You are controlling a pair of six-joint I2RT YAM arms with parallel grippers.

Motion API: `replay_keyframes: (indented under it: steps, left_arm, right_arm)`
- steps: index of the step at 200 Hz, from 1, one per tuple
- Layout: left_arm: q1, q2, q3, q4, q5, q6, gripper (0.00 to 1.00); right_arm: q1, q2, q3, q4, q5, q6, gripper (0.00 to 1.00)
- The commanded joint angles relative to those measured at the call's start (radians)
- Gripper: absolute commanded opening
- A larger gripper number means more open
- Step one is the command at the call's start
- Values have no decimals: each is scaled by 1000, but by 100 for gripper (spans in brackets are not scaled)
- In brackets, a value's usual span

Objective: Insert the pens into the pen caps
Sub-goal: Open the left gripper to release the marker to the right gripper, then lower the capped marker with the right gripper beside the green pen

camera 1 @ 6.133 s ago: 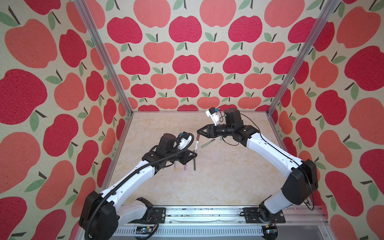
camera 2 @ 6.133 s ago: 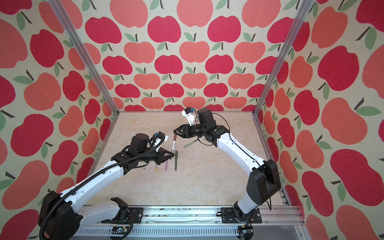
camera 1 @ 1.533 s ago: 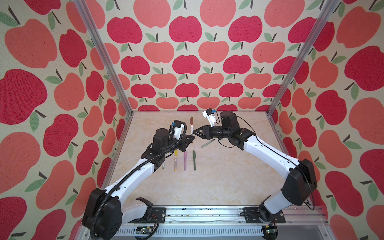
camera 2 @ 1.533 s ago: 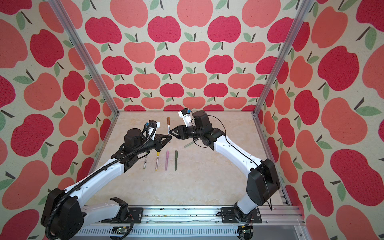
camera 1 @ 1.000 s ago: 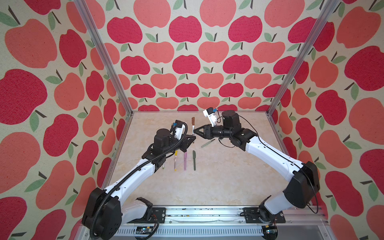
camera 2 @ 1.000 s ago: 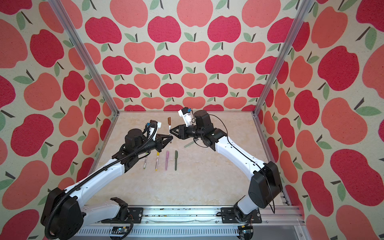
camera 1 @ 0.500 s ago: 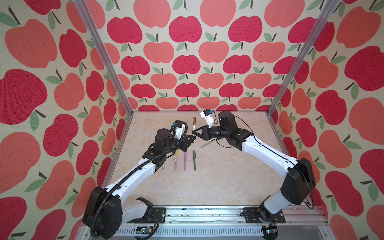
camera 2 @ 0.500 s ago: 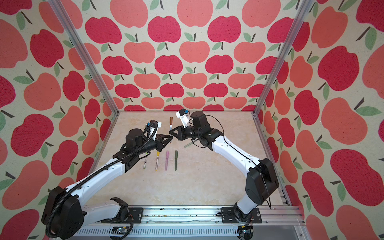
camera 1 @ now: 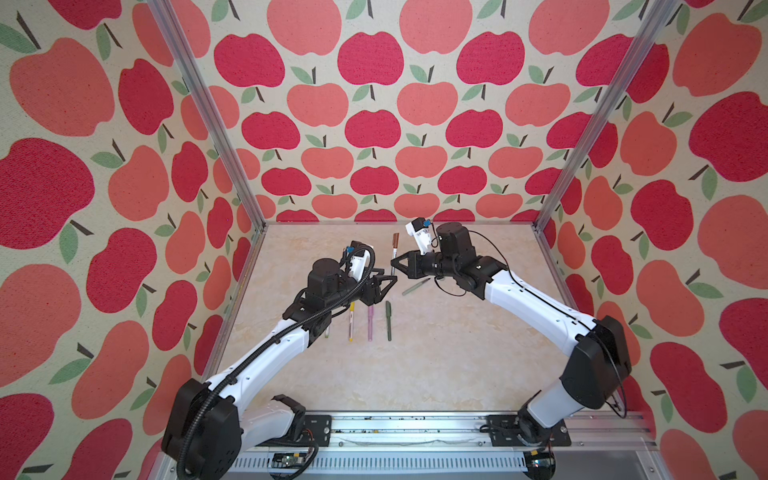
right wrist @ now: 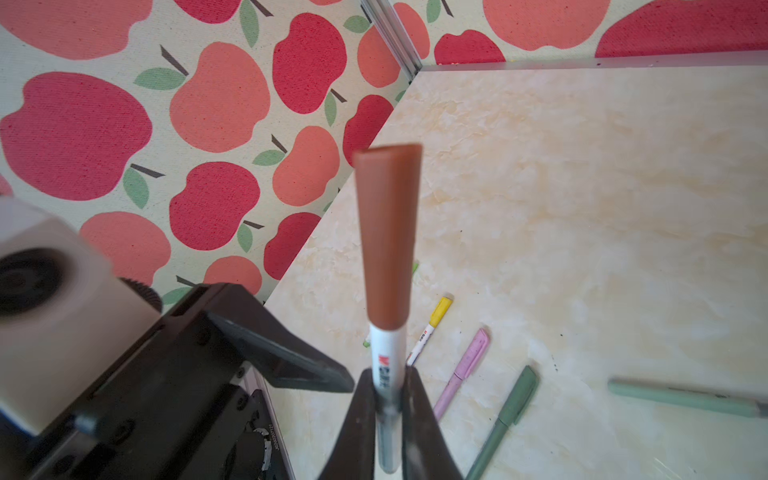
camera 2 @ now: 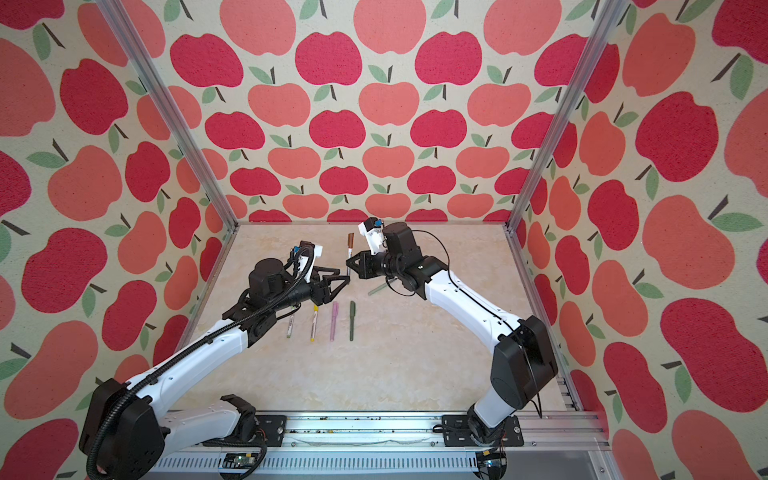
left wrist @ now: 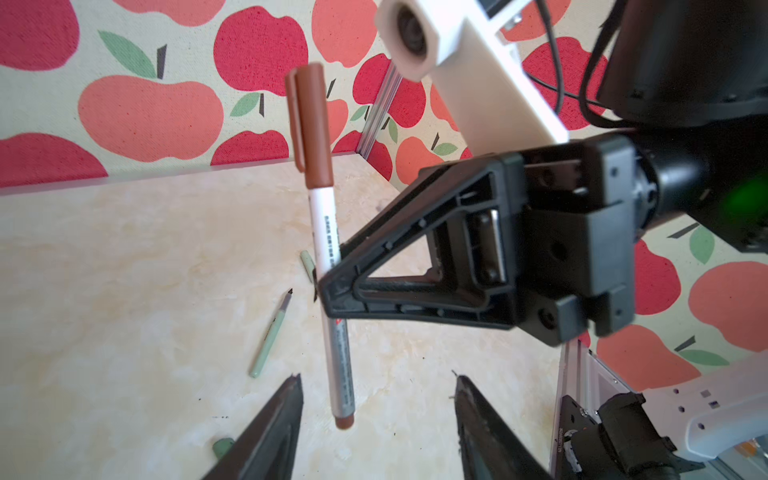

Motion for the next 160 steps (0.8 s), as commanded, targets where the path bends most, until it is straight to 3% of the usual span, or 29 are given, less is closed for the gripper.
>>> replay_keyframes:
  steps: [1,32,78,160]
  left_arm:
    - [-3,-109,-38,-66,-39,79,72]
    - [7,-207,-59,-148,-118,129,80]
    - [26,-217,-58,-144,-146,127,81]
    - [26,-201,-57,-138,-134,112,81]
  right_arm:
    - [-16,-19,15,-159,59,3,0]
    - [-16,-1,-34,-301,37,8,0]
    - [-2,44,-149,-379,-3,40,0]
    - [30,218,-149,-303,-17,58,0]
